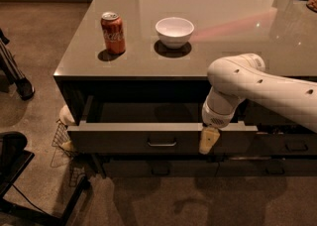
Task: Open top drawer
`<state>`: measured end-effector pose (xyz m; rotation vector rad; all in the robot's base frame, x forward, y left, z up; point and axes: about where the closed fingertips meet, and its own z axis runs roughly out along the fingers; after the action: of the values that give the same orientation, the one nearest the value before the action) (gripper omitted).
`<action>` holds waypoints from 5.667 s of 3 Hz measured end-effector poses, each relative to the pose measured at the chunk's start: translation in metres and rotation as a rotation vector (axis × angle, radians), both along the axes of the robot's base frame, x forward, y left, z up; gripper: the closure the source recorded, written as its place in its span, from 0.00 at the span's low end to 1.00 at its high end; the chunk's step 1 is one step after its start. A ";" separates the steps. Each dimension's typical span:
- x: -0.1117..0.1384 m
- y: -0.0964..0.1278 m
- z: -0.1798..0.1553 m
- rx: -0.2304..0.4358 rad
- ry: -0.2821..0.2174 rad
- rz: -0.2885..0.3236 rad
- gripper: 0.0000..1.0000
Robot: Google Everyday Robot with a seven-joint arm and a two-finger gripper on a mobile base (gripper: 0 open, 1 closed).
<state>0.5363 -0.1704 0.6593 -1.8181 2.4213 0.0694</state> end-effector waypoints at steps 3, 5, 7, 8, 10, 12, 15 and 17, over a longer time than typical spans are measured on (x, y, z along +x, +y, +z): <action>-0.065 -0.010 -0.010 -0.034 0.106 -0.121 0.99; -0.082 -0.008 -0.002 -0.058 0.124 -0.144 1.00; -0.107 -0.006 0.007 -0.086 0.153 -0.184 1.00; -0.107 -0.006 0.005 -0.086 0.153 -0.184 1.00; -0.131 -0.004 0.013 -0.109 0.185 -0.224 1.00; -0.165 0.001 0.026 -0.135 0.233 -0.273 1.00; -0.166 0.000 0.028 -0.138 0.231 -0.272 0.55; -0.168 -0.001 0.029 -0.141 0.229 -0.273 0.00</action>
Offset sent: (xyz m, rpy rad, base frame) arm -0.1742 -0.0072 0.0414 -0.1935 0.1530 -0.2764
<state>0.3682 -0.1713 0.6879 -1.5888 2.8794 0.0893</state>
